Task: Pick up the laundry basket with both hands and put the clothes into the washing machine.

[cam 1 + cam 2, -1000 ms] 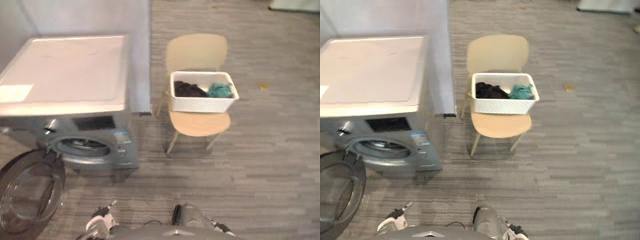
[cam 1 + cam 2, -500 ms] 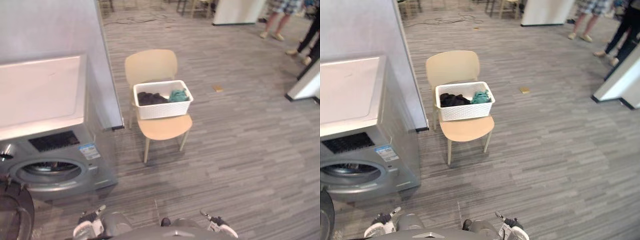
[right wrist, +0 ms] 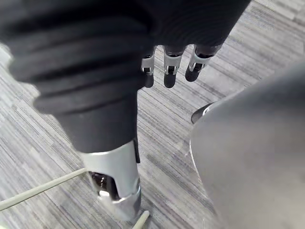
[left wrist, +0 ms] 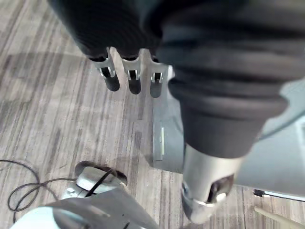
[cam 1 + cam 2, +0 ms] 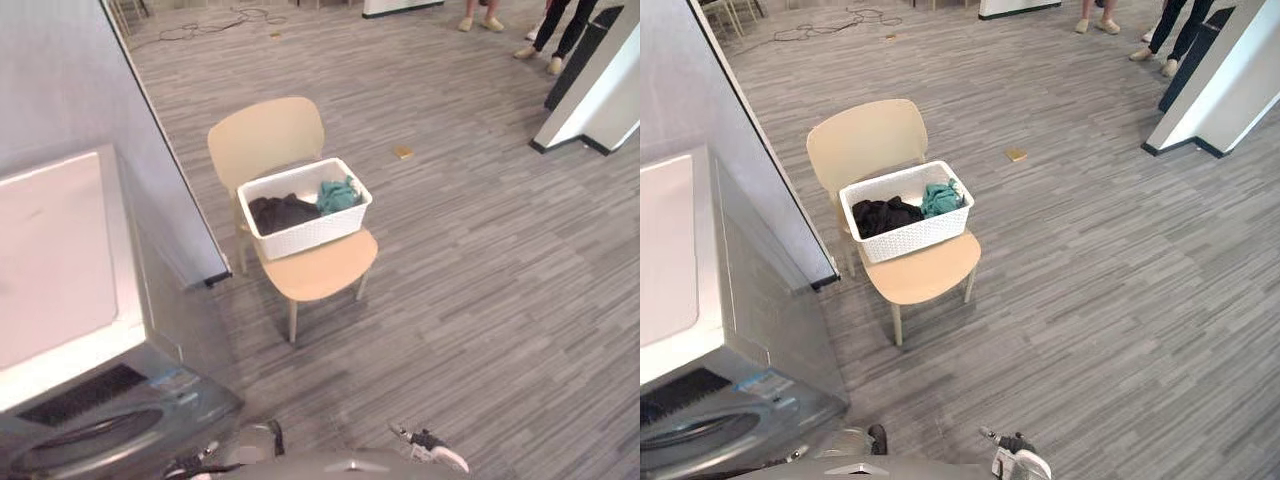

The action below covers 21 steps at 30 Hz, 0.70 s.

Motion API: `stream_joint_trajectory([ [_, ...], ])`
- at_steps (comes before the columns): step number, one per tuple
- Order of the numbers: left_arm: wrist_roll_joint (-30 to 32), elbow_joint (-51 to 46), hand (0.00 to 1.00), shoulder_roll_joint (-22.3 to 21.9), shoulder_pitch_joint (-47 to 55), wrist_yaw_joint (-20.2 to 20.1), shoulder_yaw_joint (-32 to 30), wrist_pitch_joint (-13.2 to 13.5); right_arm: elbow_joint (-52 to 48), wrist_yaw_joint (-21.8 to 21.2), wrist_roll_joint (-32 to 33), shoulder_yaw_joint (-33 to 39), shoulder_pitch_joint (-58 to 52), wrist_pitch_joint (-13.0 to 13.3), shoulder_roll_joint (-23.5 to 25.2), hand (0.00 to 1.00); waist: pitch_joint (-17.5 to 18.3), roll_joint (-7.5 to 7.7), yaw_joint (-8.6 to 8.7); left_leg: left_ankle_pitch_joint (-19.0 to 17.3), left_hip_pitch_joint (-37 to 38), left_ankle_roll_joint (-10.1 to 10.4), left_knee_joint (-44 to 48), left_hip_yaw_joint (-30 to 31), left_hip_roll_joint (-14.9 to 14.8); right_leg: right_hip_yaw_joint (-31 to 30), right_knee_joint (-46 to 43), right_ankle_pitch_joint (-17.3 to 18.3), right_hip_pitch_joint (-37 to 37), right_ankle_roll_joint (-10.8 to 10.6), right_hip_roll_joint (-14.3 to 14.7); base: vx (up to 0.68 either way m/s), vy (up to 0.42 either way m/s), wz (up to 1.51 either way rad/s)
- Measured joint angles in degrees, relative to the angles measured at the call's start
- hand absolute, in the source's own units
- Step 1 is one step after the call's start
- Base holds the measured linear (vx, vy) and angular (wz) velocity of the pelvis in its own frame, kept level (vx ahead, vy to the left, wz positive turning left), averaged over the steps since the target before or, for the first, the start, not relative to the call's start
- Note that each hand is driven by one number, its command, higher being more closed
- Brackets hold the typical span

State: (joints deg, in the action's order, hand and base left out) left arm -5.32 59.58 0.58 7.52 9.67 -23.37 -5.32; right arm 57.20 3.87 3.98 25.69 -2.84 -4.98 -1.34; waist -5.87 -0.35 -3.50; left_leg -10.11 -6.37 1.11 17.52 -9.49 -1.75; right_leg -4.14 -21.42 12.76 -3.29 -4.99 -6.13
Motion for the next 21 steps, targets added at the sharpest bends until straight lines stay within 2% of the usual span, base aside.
stream_joint_trajectory([
  [2, 0.06, -0.06, 0.0, 0.73, -0.1, -0.08, 1.97, 0.2, -0.17, -0.13, -0.6, 0.21, 0.4, 0.44, 0.05, 0.0, -0.05, 0.17, 0.4, -0.48, 1.56, -0.81, 0.02, -0.38, 0.33, 0.22, -11.39, -0.2, -4.54, -0.4, -0.28, 0.2, 0.096, -0.06],
  [3, -0.09, -0.48, 0.0, 1.53, -0.57, -0.12, 3.44, 0.35, -0.28, -0.16, -1.51, 0.14, 0.48, 1.01, 0.41, 0.0, -0.5, 1.09, 0.69, -1.43, 2.94, -1.15, 1.06, -0.4, 0.6, 0.4, -20.25, -2.1, -7.91, -2.42, -0.88, 0.27, 0.062, 0.18],
  [4, -0.09, -0.7, 0.0, 1.83, -1.34, -0.13, 3.63, 0.39, -1.13, -0.18, -1.6, 0.03, 0.51, 1.14, 0.81, 0.0, -0.89, 1.51, 0.71, -2.42, 4.13, -1.39, 2.13, 0.32, 0.42, 1.1, -27.39, -6.17, -10.44, -3.43, -1.05, 0.28, 0.034, 0.24],
  [5, -0.08, -0.97, 0.0, 1.82, -1.55, -0.14, 3.7, 0.38, -1.84, -0.17, -1.61, -0.23, 0.5, 1.17, 0.91, 0.0, -1.39, 0.75, 0.89, -2.79, 4.84, -1.45, 2.36, 0.94, -0.03, 1.51, -30.46, -8.02, -11.47, -3.33, -1.37, 0.22, -0.029, 0.33],
  [6, -0.05, -1.83, 0.0, 1.79, -1.8, -0.15, 3.81, 0.43, -2.52, -0.19, -1.61, -1.1, 0.49, 1.27, 1.06, 0.0, -1.51, 1.19, 1.16, -3.19, 6.39, -1.44, 2.33, 1.6, -0.76, 2.7, -35.46, -6.78, -13.19, -3.32, -1.59, 0.2, -0.075, 0.33],
  [7, -0.01, -2.34, 0.0, 1.65, -2.2, -0.13, 3.85, 0.44, -3.07, -0.17, -1.59, -2.11, 0.49, 1.31, 1.05, 0.0, -1.51, 1.27, 1.14, -3.23, 7.3, -1.36, 2.16, 1.91, -1.71, 4.5, -36.8, -4.17, -14.76, -2.47, -2.27, 0.18, -0.097, 0.31],
  [8, 0.03, -2.38, 0.0, 1.46, -2.55, -0.14, 3.85, 0.45, -3.57, -0.16, -1.59, -2.26, 0.48, 1.3, 1.06, 0.0, -1.61, 1.1, 1.18, -3.48, 7.52, -0.98, 1.75, 2.12, -2.35, 5.63, -35.96, -3.19, -15.41, -2.06, -2.91, 0.14, -0.145, 0.26],
  [9, 0.1, -2.26, 0.0, 0.94, -3.39, -0.14, 3.8, 0.41, -4.57, -0.12, -1.57, -2.3, 0.45, 1.35, 1.21, 0.0, -1.65, 0.65, 1.18, -4.4, 7.87, 0.25, 1.15, 2.7, -3.75, 7.87, -31.92, -2.3, -16.44, -1.66, -4.16, 0.13, -0.187, 0.16],
  [11, 0.55, -2.07, 0.0, 0.44, -4.35, -0.12, 3.23, 0.42, -4.48, -0.1, -1.59, -2.27, 0.57, 1.29, 1.26, 0.0, -1.7, 0.71, 0.73, -4.92, 8.84, 1.71, 0.55, 2.86, -5.32, 9.44, -19.87, -2.41, -15.65, -1.38, -5.92, 0.14, -0.237, 0.03],
  [12, 1.12, -1.85, 0.0, 0.38, -4.36, -0.13, 3.04, 0.42, -4.44, -0.09, -1.57, -2.25, 0.21, 1.11, 1.31, 0.0, -1.64, 0.76, 0.66, -5.35, 9.79, 3.17, -0.32, 2.86, -6.26, 9.8, -10.71, -3.96, -13.33, -1.2, -6.48, 0.22, -0.402, 0.03],
  [13, 1.3, -1.45, 0.0, 0.3, -4.22, -0.2, 2.7, 0.39, -4.49, -0.12, -1.58, -2.47, 0.14, 1.09, 1.38, 0.0, -1.5, 1.08, 0.69, -6.25, 10.78, 4.79, -0.73, 3.22, -6.83, 9.22, -4.9, -7.0, -11.54, -1.45, -6.67, 0.24, -0.441, 0.08],
  [14, 1.54, -1.48, 0.0, 0.2, -4.22, -0.25, 2.35, 0.39, -4.37, -0.13, -1.61, -2.55, 0.06, 1.0, 1.42, 0.0, -1.33, 1.4, 0.71, -6.85, 11.07, 5.46, -0.73, 3.53, -7.01, 8.82, -3.44, -8.56, -10.84, -1.48, -6.76, 0.28, -0.51, 0.12],
  [15, 2.38, -0.88, 0.0, -0.82, -4.62, -0.43, 1.62, 0.42, -4.24, -0.34, -1.76, -2.52, -0.2, 0.96, 0.9, 0.0, -0.88, 0.71, 0.69, -7.59, 11.63, 6.93, -0.95, 4.95, -8.58, 9.74, -4.55, -6.77, -10.91, -3.07, -5.74, 0.2, -0.358, 0.24],
  [16, 3.29, 0.2, 0.0, -2.18, -4.63, -0.56, 1.46, 0.27, -4.42, -0.24, -2.21, -2.61, -0.27, 0.98, -0.34, 0.0, 0.31, -1.32, 1.18, -6.77, 11.7, 7.73, -3.52, 5.58, -10.7, 11.86, -6.1, -3.6, -11.66, -1.87, -4.05, 0.25, -0.424, 0.28],
  [17, 3.31, 0.13, 0.0, -3.12, -4.58, -0.59, 1.46, 0.3, -4.52, -0.24, -2.2, -2.61, -0.36, 1.0, -0.79, 0.0, 0.74, -1.95, 1.39, -5.55, 12.08, 7.7, -5.03, 6.16, -11.24, 12.6, -7.27, -2.17, -12.14, -1.7, -3.64, 0.25, -0.387, 0.39],
  [18, 3.3, 0.05, 0.0, -3.95, -4.63, -0.6, 1.5, 0.46, -4.49, -0.36, -2.42, -3.28, -0.17, 0.97, -1.34, 0.0, 0.79, -2.49, 1.39, -2.45, 13.59, 7.77, -7.77, 6.63, -11.93, 13.53, -9.35, -0.03, -12.35, -0.65, -3.29, 0.26, -0.38, 0.3],
  [20, 3.21, -0.22, 0.0, -3.87, -4.65, -0.69, 1.77, 0.46, -5.1, -0.92, -4.49, -6.4, 0.36, 1.01, -1.56, 0.0, 0.79, -2.45, 2.17, 1.73, 13.26, 8.27, -7.9, 8.73, -13.25, 16.66, -9.76, 1.88, -10.17, 1.17, -2.83, 0.27, -0.368, 0.63],
  [21, 3.2, -0.54, 0.0, -3.73, -4.57, -0.94, 2.26, 0.46, -5.85, -1.33, -5.09, -8.66, 0.08, 0.97, -1.62, 0.0, 0.71, -2.33, 2.01, 2.59, 12.31, 8.77, -5.88, 9.89, -13.96, 18.06, -9.24, 2.34, -8.78, 1.77, -2.35, 0.23, -0.312, 0.66],
])
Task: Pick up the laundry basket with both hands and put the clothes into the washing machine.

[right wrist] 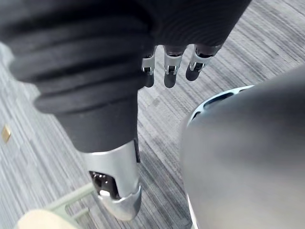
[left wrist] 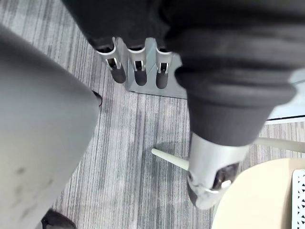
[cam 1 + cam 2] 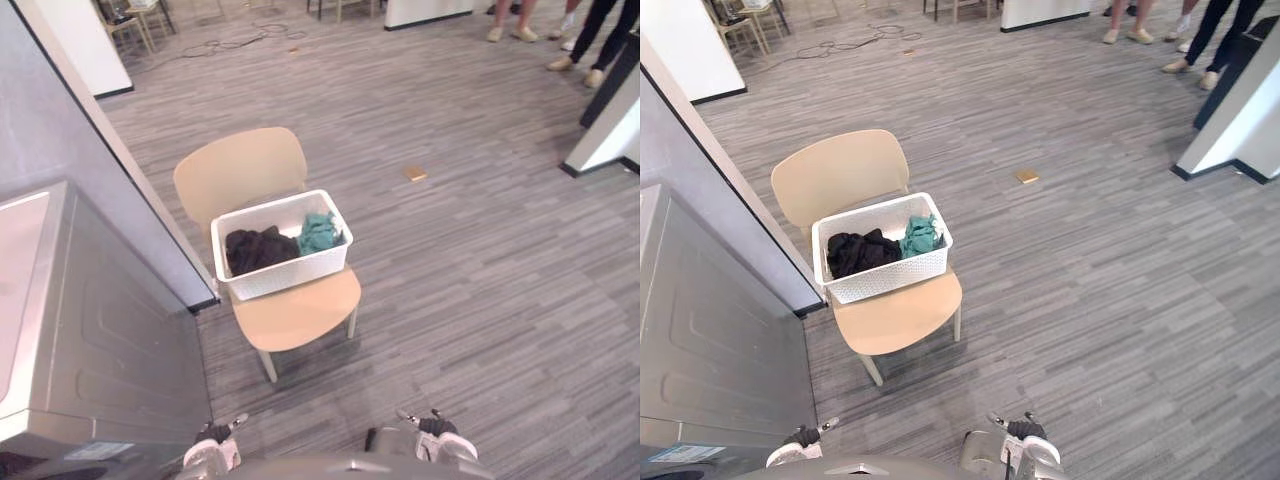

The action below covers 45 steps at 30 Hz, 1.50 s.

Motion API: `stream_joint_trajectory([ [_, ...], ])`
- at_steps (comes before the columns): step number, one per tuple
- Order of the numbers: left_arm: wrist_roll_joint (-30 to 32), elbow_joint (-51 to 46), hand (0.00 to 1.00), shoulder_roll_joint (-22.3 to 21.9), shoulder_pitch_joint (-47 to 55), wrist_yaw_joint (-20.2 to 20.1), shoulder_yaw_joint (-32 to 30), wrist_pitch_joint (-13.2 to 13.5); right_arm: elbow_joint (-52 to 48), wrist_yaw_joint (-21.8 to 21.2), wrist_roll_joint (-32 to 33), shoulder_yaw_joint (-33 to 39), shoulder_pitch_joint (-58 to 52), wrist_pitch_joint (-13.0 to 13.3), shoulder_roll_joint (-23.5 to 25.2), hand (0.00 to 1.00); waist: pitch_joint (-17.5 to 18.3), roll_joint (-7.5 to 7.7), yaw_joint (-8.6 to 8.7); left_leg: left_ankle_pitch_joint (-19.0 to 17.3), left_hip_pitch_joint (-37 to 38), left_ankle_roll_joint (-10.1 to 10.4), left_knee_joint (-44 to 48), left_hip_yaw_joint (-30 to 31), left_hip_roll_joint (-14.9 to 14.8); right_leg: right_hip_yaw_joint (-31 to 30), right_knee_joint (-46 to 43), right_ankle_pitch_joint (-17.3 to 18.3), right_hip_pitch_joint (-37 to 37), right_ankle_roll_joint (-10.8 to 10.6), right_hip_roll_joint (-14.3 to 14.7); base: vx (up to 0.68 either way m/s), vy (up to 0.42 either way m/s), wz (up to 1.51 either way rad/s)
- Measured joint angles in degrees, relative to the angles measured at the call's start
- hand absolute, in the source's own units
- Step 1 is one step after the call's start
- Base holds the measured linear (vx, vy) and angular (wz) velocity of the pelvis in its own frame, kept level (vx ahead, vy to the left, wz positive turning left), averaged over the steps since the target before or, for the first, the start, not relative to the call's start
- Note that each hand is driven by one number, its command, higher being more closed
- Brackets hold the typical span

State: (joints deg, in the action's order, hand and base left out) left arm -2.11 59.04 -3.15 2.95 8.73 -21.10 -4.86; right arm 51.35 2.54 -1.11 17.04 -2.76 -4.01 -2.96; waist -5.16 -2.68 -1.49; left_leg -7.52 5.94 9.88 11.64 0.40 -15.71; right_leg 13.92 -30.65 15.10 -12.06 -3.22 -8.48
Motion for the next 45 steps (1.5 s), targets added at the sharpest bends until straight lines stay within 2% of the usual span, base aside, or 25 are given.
stream_joint_trajectory([
  [1, -0.02, -0.24, 0.0, 0.1, 0.12, -0.21, 0.14, 0.02, -1.08, -0.23, -0.8, -2.06, -0.34, -0.1, -0.03, 0.0, -0.02, 0.06, -0.21, 0.43, -1.31, 0.63, 2.31, 0.53, -0.45, 0.73, 0.44, 0.34, 0.72, 0.42, 0.37, 0.16, -0.217, 0.42],
  [2, -0.07, -1.36, 0.0, 0.42, 0.35, -0.27, 0.77, 0.08, -4.35, -0.86, -1.62, -6.62, -0.99, -0.06, -0.11, 0.0, -0.17, 0.23, -0.26, 0.9, -4.97, 1.04, 8.92, 2.11, -1.11, 1.83, 1.41, 0.68, 2.1, 0.87, 0.93, 0.17, -0.227, 0.33],
  [4, -0.42, -3.38, 0.0, 0.9, 0.56, -0.14, 1.36, 0.41, -11.67, -1.67, -1.61, -12.9, -1.47, 0.38, -0.67, 0.0, -1.08, 0.86, -0.31, 4.16, -12.58, 0.86, 22.98, 2.95, -1.08, 2.75, 2.99, 0.64, 4.31, 1.29, 1.0, 0.17, -0.157, 0.19],
  [5, -0.62, -3.71, 0.0, 1.0, 0.58, -0.08, 1.84, 0.48, -13.2, -2.17, -1.61, -14.29, -1.39, 0.64, -0.53, 0.0, -1.19, 0.93, -0.47, 3.31, -14.07, 0.72, 26.18, 2.55, -0.92, 2.79, 3.63, 0.51, 5.02, 1.49, 0.76, 0.12, -0.024, -0.08],
  [6, -0.91, -4.17, 0.0, 1.42, 0.67, 0.18, 3.42, 0.52, -16.52, -3.1, -1.61, -16.11, -1.13, 1.27, -0.99, 0.0, -1.28, 1.05, -0.79, -0.77, -16.35, -0.54, 29.69, 0.68, 0.11, 2.74, 5.23, 0.08, 6.46, 1.54, 0.35, 0.11, 0.048, -0.1],
  [8, -1.05, -4.21, 0.0, 1.95, 0.64, 0.5, 4.78, 0.54, -19.66, -3.33, -1.61, -16.36, -1.22, 1.65, -0.93, 0.0, -1.47, 1.33, -0.53, -3.2, -16.96, -1.55, 25.17, -3.07, 1.13, 2.86, 6.34, -0.26, 7.7, 1.02, -0.38, 0.12, 0.1, -0.03],
  [9, -1.01, -4.16, 0.0, 2.25, 0.65, 0.71, 5.48, 0.53, -22.11, -3.31, -1.6, -16.35, -1.38, 1.76, -1.02, 0.0, -1.56, 1.36, -0.36, -3.23, -16.89, -2.13, 18.26, -5.47, 1.51, 2.96, 7.32, -0.64, 8.24, 0.32, -0.8, 0.11, 0.19, -0.03],
  [10, -0.96, -3.98, 0.0, 2.27, 0.65, 1.01, 5.58, 0.51, -24.94, -3.23, -1.59, -16.49, -1.38, 1.97, -1.45, 0.0, -1.54, 1.14, -0.06, 0.21, -16.72, -3.95, 9.51, -5.51, 2.32, 2.79, 7.48, -0.76, 7.78, -0.79, -0.94, 0.11, 0.214, -0.09],
  [11, -1.05, -3.88, 0.0, 2.42, 0.58, 0.95, 5.54, 0.49, -25.98, -3.02, -1.59, -16.89, -1.3, 2.38, -2.0, 0.0, -1.63, 1.25, -0.12, 0.81, -16.58, -0.92, 7.92, -5.23, 2.84, 2.06, 7.34, -0.68, 7.4, -1.72, -1.09, 0.12, 0.222, -0.15],
  [12, -1.02, -3.95, 0.0, 3.68, 0.27, 1.04, 5.6, 0.6, -28.0, -2.75, -1.6, -18.29, -0.99, 2.59, -1.98, 0.0, -2.08, 3.04, -0.2, 1.32, -15.6, -1.7, 6.47, -6.16, 5.17, 0.31, 8.27, -1.17, 7.0, -2.96, -2.27, 0.15, 0.255, -0.15],
  [13, -0.99, -3.73, 0.0, 5.23, 0.1, 1.11, 5.68, 0.56, -31.01, -2.7, -1.7, -19.83, -1.17, 2.72, -2.03, 0.0, -2.47, 3.97, -0.07, 1.61, -15.87, -2.29, 5.69, -6.82, 6.51, -0.21, 10.15, -2.5, 7.04, -4.06, -3.32, 0.15, 0.244, -0.12],
  [15, -0.1, -2.46, 0.0, 6.97, 0.0, 1.26, 6.21, 0.26, -36.07, -2.49, -3.95, -20.72, -1.11, 2.84, -2.06, 0.0, -2.1, 5.22, 0.01, 1.88, -15.79, -2.81, 4.63, -6.99, 8.12, -0.53, 13.37, -4.39, 7.94, -4.75, -4.34, 0.11, 0.205, -0.01],
  [18, 4.09, -0.23, 0.0, 8.3, 0.46, 1.81, 6.78, -1.14, -43.0, -1.44, -7.11, -21.5, 1.49, 3.96, -2.79, 0.0, -2.53, 5.08, -0.47, 2.85, -14.28, -4.26, 1.43, -7.98, 10.15, -1.11, 17.13, -6.68, 9.24, -5.49, -5.46, 0.06, 0.118, -0.02],
  [22, 4.6, 0.55, 0.0, 8.82, 1.18, 3.44, 8.37, -1.84, -47.2, 1.33, -11.1, -24.04, 8.06, 4.38, -6.01, 0.0, -4.1, 5.0, -1.44, 3.72, -14.0, -4.67, 0.0, -8.22, 10.25, -1.59, 18.27, -7.68, 9.21, -5.74, -5.33, -0.01, 0.025, -0.04],
  [24, 4.56, 0.02, 0.0, 9.38, 0.95, 3.94, 9.94, -1.8, -48.68, 3.94, -14.9, -25.85, 13.6, 4.4, -8.2, 0.0, -5.09, 5.32, -1.63, 6.03, -13.95, -4.44, -3.07, -7.55, 10.24, -0.76, 19.16, -8.36, 8.78, -5.25, -4.83, -0.06, -0.034, 0.13],
  [28, 4.03, -2.39, 0.0, 9.96, 0.08, 5.33, 11.29, -1.24, -46.59, 8.13, -20.19, -28.56, 27.39, 4.03, -11.0, 0.0, -8.69, 5.36, -2.26, 8.78, -16.06, -4.46, -5.37, -6.55, 9.72, -0.43, 19.61, -9.89, 6.22, -4.71, -3.79, -0.12, -0.017, 0.07],
  [30, 3.24, -4.56, 0.0, 9.93, -0.36, 5.35, 12.49, -0.73, -40.98, 9.42, -22.45, -30.33, 37.34, 3.1, -12.54, 0.0, -10.8, 5.06, -3.78, 10.58, -17.39, -4.61, -6.79, -6.04, 9.71, -0.26, 19.78, -10.83, 4.6, -4.54, -3.56, -0.13, 0.017, 0.07],
  [32, 2.52, -4.15, 0.0, 10.04, -2.08, 7.0, 12.51, -1.04, -36.4, 10.41, -23.58, -31.78, 44.08, 2.48, -13.51, 0.0, -12.61, 5.19, -4.44, 11.36, -18.7, -4.62, -6.79, -5.03, 9.67, 0.46, 19.64, -11.07, 3.87, -4.52, -3.4, -0.09, 0.01, 0.22],
  [34, 2.14, -4.4, 0.0, 10.54, -4.28, 8.02, 12.7, -1.22, -29.62, 10.73, -24.02, -32.83, 54.38, 1.59, -14.86, 0.0, -16.08, 6.21, -5.11, 12.6, -20.86, -4.54, -6.79, -3.91, 9.31, 1.31, 19.46, -11.75, 2.29, -4.17, -2.95, -0.14, 0.007, 0.21],
  [36, 1.61, -4.47, 0.0, 10.81, -5.97, 8.57, 12.76, -1.27, -23.3, 10.73, -24.02, -34.59, 62.97, 0.99, -16.59, 0.0, -18.34, 6.52, -5.92, 13.68, -23.18, -4.6, -6.77, -3.37, 9.18, 1.83, 19.36, -12.46, 0.24, -3.91, -2.75, -0.11, 0.006, 0.07],
  [39, 0.27, -4.43, 0.0, 10.87, -7.53, 9.53, 12.95, -1.03, -16.98, 10.65, -24.02, -36.85, 70.26, 0.29, -17.99, 0.0, -21.05, 6.45, -6.6, 14.35, -24.67, -4.66, -6.7, -2.17, 9.25, 2.75, 19.37, -12.86, -0.49, -3.87, -2.71, -0.08, 0.01, 0.13],
  [42, -0.65, -4.4, 0.0, 10.88, -8.3, 10.12, 14.22, -0.38, -13.71, 10.64, -23.87, -37.19, 72.97, 0.04, -18.17, 0.0, -21.22, 6.21, -7.79, 14.86, -27.37, -4.56, -6.52, -1.25, 9.13, 3.45, 19.26, -12.99, -2.63, -3.7, -2.42, -0.02, 0.0, 0.1],
  [45, -2.36, -4.31, 0.0, 10.92, -9.11, 10.97, 15.0, 0.02, -9.9, 10.65, -23.76, -37.12, 73.84, -0.17, -18.49, 0.0, -21.38, 5.95, -7.98, 15.44, -29.82, -4.39, -6.49, 0.61, 9.15, 5.25, 19.22, -12.98, -3.91, -3.69, -2.25, -0.01, -0.014, 0.23],
])
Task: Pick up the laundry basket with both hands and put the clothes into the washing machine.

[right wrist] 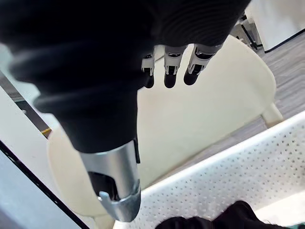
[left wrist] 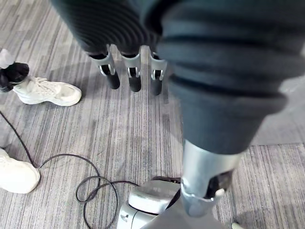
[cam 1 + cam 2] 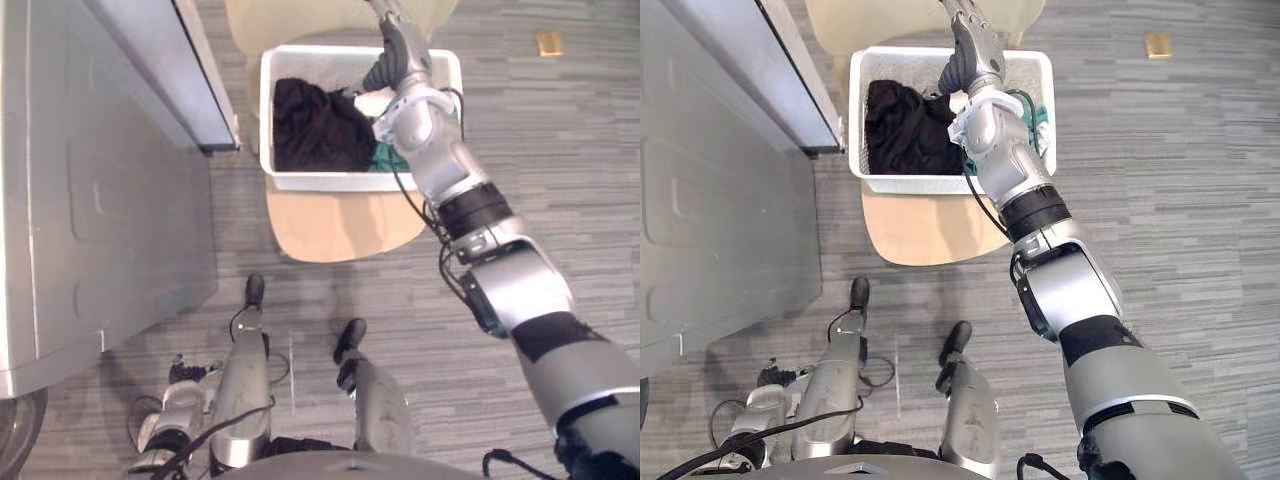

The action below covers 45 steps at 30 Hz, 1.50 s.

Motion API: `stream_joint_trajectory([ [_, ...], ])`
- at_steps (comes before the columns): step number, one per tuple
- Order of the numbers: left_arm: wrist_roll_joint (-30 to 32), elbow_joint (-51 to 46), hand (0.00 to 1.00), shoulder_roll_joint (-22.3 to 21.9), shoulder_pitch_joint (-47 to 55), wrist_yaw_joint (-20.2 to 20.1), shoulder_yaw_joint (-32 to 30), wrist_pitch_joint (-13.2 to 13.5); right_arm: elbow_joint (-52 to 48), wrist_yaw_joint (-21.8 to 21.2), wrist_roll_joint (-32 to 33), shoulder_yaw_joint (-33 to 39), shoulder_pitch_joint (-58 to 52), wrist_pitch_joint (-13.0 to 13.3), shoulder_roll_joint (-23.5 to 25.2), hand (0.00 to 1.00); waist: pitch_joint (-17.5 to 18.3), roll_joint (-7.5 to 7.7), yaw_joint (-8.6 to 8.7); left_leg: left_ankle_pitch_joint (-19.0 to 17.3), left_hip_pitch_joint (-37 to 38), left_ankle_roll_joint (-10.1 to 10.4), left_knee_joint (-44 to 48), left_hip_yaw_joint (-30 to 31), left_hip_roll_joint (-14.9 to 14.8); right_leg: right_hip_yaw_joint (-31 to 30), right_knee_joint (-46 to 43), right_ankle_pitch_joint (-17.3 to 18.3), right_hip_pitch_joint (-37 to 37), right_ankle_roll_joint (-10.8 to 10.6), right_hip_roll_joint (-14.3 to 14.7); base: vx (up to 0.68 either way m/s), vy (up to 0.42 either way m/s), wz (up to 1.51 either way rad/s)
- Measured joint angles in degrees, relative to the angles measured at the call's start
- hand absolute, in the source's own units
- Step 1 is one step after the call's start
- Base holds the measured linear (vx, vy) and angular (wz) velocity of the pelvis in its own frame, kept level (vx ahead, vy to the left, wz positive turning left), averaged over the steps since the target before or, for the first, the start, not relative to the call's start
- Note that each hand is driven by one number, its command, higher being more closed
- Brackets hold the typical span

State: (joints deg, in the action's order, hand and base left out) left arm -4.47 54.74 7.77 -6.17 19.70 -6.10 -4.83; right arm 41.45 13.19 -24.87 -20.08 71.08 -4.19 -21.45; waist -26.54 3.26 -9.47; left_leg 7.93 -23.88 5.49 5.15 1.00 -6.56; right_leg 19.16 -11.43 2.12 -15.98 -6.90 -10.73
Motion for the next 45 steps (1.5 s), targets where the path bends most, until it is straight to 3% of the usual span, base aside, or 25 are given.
stream_joint_trajectory([
  [6, -1.58, 0.51, 0.0, -0.82, -2.3, 0.84, 1.29, 0.56, 3.77, -0.26, 2.15, 0.02, 0.05, -0.07, -1.07, 0.0, -1.43, -1.38, -0.82, 0.25, -2.18, 0.1, 0.27, 1.85, 0.15, 1.65, -0.2, 0.17, -0.94, 0.11, 0.08, 0.0, -0.004, 0.12],
  [15, -4.39, 0.55, 0.0, -0.7, -5.12, 1.25, 3.54, 1.35, 7.4, -2.77, 5.47, -1.47, 0.04, 0.19, -2.78, 0.0, -2.1, -2.26, -1.72, 0.64, -6.9, 0.33, 1.65, 4.01, 0.05, 3.28, -1.53, 0.58, -4.29, 0.35, 0.36, -0.01, -0.007, 0.06],
  [26, -6.7, 0.55, 0.0, -0.58, -6.44, 1.19, 5.28, 2.45, 10.63, -3.26, 8.76, -2.32, 0.22, 0.59, -2.97, 0.0, -2.15, -2.37, -3.42, 2.56, -10.6, 0.73, -0.41, 5.7, -0.13, 4.8, -0.66, 0.43, -7.59, 0.45, 1.02, -0.01, -0.013, 0.04],
  [37, -8.96, 1.13, 0.0, -0.96, -7.98, 1.2, 6.25, 2.64, 11.29, -3.21, 8.79, -3.56, 1.47, 0.63, -5.08, 0.0, -2.53, -3.51, -4.23, 3.09, -13.61, 1.46, -0.47, 8.12, -0.47, 6.98, 1.29, -0.05, -8.36, 0.67, 2.25, 0.01, -0.01, 0.05],
  [45, -9.74, 1.13, 0.0, -1.01, -8.16, 1.13, 6.26, 2.76, 9.99, -4.39, 8.72, -4.64, 1.72, 1.26, -6.5, 0.0, -2.51, -3.54, -4.56, 3.15, -14.58, 1.52, -0.56, 8.29, -0.68, 7.03, 1.41, -0.09, -9.28, 0.73, 2.55, 0.0, 0.001, -0.01],
])
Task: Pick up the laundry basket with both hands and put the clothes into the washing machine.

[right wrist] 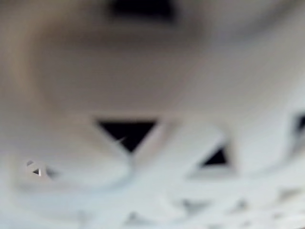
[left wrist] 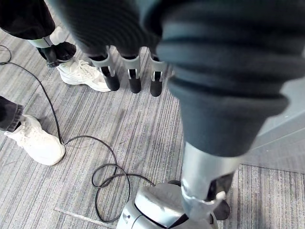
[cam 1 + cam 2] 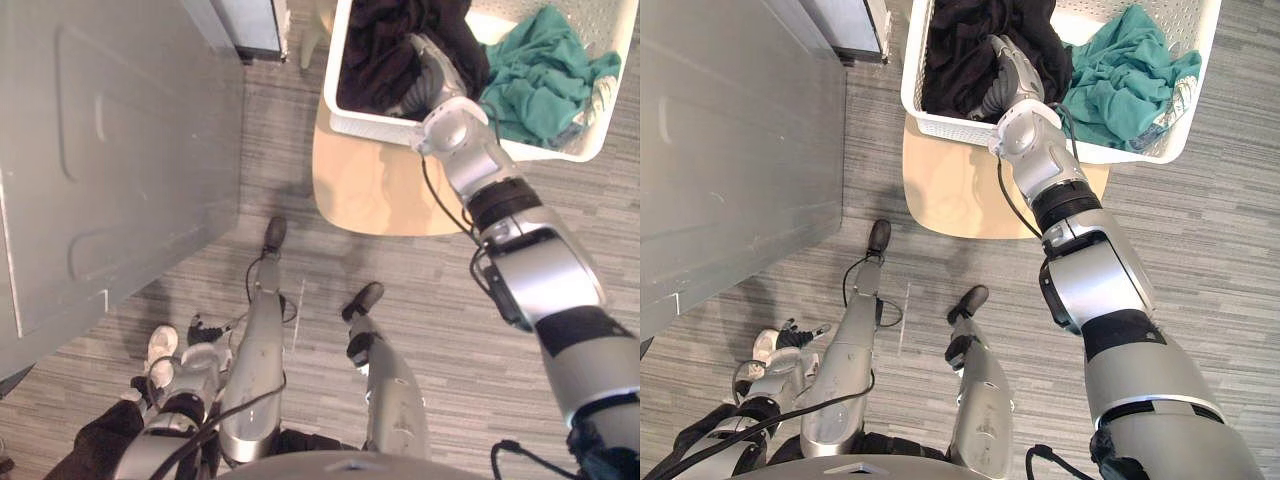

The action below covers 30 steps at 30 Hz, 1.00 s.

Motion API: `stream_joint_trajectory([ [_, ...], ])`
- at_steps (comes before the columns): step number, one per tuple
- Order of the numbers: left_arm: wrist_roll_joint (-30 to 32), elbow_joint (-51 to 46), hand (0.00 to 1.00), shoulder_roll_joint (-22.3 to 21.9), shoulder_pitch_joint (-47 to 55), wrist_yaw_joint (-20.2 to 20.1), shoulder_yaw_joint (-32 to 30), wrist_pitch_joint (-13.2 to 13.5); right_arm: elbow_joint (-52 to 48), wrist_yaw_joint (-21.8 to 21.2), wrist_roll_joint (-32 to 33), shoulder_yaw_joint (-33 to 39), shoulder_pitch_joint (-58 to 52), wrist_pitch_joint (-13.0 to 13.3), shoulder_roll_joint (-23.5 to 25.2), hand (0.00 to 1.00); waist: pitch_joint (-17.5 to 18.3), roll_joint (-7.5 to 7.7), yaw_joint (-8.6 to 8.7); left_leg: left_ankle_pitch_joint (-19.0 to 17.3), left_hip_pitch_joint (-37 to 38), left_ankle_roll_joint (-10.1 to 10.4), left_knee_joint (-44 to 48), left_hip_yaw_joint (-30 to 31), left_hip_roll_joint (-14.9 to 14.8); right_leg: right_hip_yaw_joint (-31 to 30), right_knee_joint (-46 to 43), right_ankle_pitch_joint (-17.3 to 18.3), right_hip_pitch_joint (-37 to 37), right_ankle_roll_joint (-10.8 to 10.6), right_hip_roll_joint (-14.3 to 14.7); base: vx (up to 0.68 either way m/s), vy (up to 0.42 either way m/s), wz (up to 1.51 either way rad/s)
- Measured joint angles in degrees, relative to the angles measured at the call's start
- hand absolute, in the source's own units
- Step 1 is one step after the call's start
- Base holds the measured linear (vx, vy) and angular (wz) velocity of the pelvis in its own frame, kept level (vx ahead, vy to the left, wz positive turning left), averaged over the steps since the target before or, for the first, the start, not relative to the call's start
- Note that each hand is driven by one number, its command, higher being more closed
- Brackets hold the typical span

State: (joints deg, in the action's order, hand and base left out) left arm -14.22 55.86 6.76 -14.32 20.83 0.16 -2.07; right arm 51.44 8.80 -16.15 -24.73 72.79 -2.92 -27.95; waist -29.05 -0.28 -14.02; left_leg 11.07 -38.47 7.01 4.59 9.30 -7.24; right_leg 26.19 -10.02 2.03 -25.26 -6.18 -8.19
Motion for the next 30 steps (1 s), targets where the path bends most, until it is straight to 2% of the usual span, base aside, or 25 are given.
stream_joint_trajectory([
  [8, -0.34, 0.57, 0.0, 0.04, -0.37, 0.0, -0.07, 0.0, -3.89, -0.63, -0.1, -1.05, -1.9, 0.52, -0.53, 0.0, 0.07, -0.1, 0.0, 0.18, -0.65, 0.12, 0.15, -0.07, -0.5, -0.29, -0.35, -0.13, -0.86, 0.18, 0.3, 0.0, 0.0, -0.03],
  [14, -0.2, 1.23, 0.0, -0.04, -0.58, 0.04, -0.39, -0.35, -6.01, -1.72, -0.12, -2.15, -6.4, 0.97, 1.16, 0.0, 0.11, -0.06, 0.28, 0.18, 0.92, 0.12, 0.15, -0.93, -0.3, -1.0, -1.27, 0.08, -0.29, 0.16, -0.37, 0.01, 0.003, -0.02],
  [18, -0.1, 1.43, 0.0, -0.02, -0.56, 0.01, -1.31, -0.61, -6.82, -2.82, -0.12, -3.96, -10.32, 1.54, 3.26, 0.0, 1.21, -0.01, 1.55, 0.17, 1.77, 0.11, 0.01, -1.17, -0.21, -1.36, -1.7, 0.12, 0.25, 0.15, -0.47, 0.0, 0.0, 0.0],
  [30, 0.89, 2.62, 0.0, -0.03, -0.55, -0.29, -2.82, -1.84, -7.35, -4.0, -0.14, -4.55, -16.14, 1.44, 6.82, 0.0, 3.18, 0.47, 2.98, 2.36, 3.73, -0.25, -3.21, -1.38, -0.23, -1.8, -3.65, 0.55, -0.21, 0.13, -1.03, -0.01, -0.01, 0.0],
])
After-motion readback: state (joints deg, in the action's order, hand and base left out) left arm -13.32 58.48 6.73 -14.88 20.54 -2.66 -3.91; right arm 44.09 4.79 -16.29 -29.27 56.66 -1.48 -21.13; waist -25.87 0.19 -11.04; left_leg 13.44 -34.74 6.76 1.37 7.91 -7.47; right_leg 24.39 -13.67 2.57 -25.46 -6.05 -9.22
